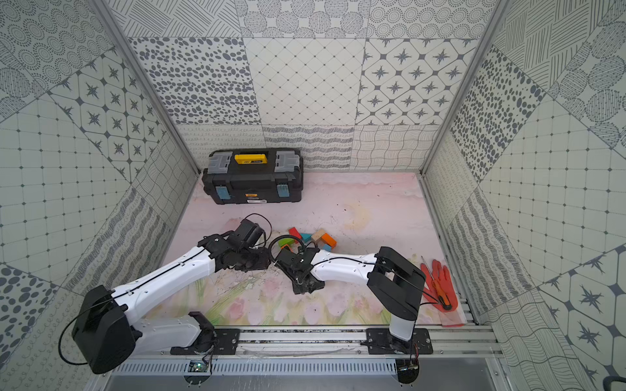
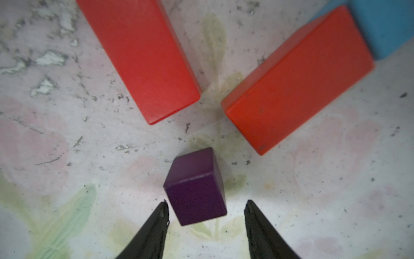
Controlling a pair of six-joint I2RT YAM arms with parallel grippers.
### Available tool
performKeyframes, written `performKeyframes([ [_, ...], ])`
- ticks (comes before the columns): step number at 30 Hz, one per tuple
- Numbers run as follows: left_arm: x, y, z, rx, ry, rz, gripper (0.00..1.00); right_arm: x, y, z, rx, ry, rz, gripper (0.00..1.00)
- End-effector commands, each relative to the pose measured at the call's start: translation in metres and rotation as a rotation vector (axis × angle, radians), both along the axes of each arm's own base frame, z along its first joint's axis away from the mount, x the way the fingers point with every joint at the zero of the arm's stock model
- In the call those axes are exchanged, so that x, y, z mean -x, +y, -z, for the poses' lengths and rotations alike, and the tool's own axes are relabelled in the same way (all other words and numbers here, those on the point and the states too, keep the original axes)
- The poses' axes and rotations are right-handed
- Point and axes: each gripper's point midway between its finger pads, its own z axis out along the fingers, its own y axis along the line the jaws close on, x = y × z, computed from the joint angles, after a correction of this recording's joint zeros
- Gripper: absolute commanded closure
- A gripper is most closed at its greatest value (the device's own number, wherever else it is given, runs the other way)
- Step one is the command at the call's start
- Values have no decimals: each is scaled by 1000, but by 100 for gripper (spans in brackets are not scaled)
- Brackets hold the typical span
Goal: Assemble a heart with building blocks
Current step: Assemble the building block at the center of the board.
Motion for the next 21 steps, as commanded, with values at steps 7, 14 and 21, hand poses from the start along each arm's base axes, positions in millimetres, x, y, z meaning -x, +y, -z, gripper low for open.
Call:
performKeyframes([
  [7,0,3,1,-21,7,14,49,0,2,5,5,16,40,68],
  [14,0,2,2,-15,9,15,50,-15,4,3,-26,-11,41,71],
  [21,1,3,3,-16,11,13,50,-26,6,3,-29,-24,46,71],
])
